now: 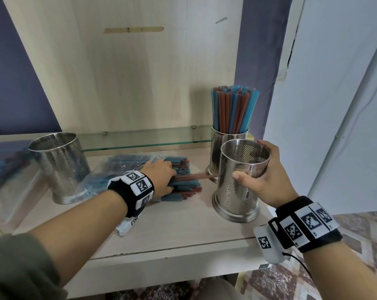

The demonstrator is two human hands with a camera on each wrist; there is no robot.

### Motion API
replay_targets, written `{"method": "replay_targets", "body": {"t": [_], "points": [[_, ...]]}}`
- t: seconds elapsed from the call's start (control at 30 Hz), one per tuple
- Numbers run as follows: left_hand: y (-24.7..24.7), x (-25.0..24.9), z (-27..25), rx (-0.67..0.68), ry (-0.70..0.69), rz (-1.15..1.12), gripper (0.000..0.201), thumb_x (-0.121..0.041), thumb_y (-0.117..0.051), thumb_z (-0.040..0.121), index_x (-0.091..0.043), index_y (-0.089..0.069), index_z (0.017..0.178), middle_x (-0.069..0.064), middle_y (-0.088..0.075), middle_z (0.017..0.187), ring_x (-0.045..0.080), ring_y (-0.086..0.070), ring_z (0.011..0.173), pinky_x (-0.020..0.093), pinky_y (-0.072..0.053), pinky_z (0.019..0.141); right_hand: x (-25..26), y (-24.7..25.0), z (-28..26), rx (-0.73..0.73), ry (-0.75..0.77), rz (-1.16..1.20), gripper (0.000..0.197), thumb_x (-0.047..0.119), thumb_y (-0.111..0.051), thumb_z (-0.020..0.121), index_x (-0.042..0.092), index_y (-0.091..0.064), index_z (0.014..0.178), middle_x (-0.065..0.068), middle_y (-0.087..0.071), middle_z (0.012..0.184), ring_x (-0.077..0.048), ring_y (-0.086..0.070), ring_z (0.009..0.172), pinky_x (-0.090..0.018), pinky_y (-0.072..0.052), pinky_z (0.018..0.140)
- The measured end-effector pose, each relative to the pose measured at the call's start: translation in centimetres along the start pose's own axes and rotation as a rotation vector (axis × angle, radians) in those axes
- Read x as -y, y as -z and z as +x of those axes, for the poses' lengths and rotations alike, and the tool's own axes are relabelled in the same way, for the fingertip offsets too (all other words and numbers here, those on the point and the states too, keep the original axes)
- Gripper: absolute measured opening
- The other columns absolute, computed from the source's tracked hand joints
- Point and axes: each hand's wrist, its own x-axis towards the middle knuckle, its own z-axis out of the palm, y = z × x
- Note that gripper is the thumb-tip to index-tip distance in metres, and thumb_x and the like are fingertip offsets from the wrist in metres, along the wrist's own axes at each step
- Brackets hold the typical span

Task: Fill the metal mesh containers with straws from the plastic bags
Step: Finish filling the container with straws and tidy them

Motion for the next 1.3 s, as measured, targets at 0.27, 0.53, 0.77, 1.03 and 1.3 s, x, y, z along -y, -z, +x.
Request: {"method": "replay_targets", "body": {"t": [0.27,0.53,0.77,1.03,1.3], "points": [[0.6,0.2,-0.1,-0.095,0.022,-0.078,0.025,-0.036,-0.049,0.095,-0.02,-0.048,0.114,-0.001,-0.061,0.109,0.023,-0.056,0.107,0.047,-0.023,0.112,0.0,-0.1,0.0,0.001,0.008,0.014,0.097,0.041,-0.086,0.055,0.032,-0.027,0.132,0.02,-0.052,0.124,0.002,-0.054,0.116,-0.011,-0.043,0.091],[3.5,1.8,0.1,-0.301,0.042,-0.332,0.013,-0.033,-0.044,0.1,-0.021,-0.047,0.105,-0.007,-0.056,0.093,0.02,-0.056,0.094,0.046,-0.012,0.114,-0.1,-0.1,-0.1,-0.011,0.014,0.029,0.111,0.061,-0.086,0.044,0.031,-0.028,0.134,0.016,-0.055,0.126,0.0,-0.056,0.116,-0.02,-0.045,0.097],[6.6,3.1,0.0,-0.542,-0.056,-0.59,0.018,-0.028,-0.051,0.098,-0.011,-0.051,0.104,0.0,-0.053,0.075,0.021,-0.051,0.067,0.031,-0.036,0.06,-0.1,-0.1,0.0,-0.018,0.032,0.014,0.11,0.061,-0.084,0.045,0.028,-0.029,0.135,0.011,-0.056,0.127,-0.006,-0.057,0.119,-0.037,-0.046,0.105],[10.5,4.6,0.3,-0.815,-0.064,-0.897,0.017,-0.037,-0.048,0.092,-0.021,-0.053,0.087,-0.007,-0.055,0.066,0.022,-0.063,0.066,0.039,-0.054,0.069,-0.2,-0.1,-0.1,-0.029,0.023,0.039,0.119,0.082,-0.078,0.039,0.03,-0.029,0.134,0.016,-0.056,0.125,0.002,-0.057,0.115,-0.024,-0.045,0.098],[15.5,5.3,0.4,-0.967,-0.063,-1.221,0.016,-0.032,-0.054,0.087,-0.016,-0.051,0.086,-0.004,-0.053,0.065,0.014,-0.054,0.056,0.04,-0.052,0.066,-0.1,-0.1,-0.1,-0.021,0.01,0.044,0.12,0.081,-0.078,0.036,0.032,-0.029,0.133,0.018,-0.056,0.123,0.006,-0.058,0.112,-0.021,-0.045,0.096]]}}
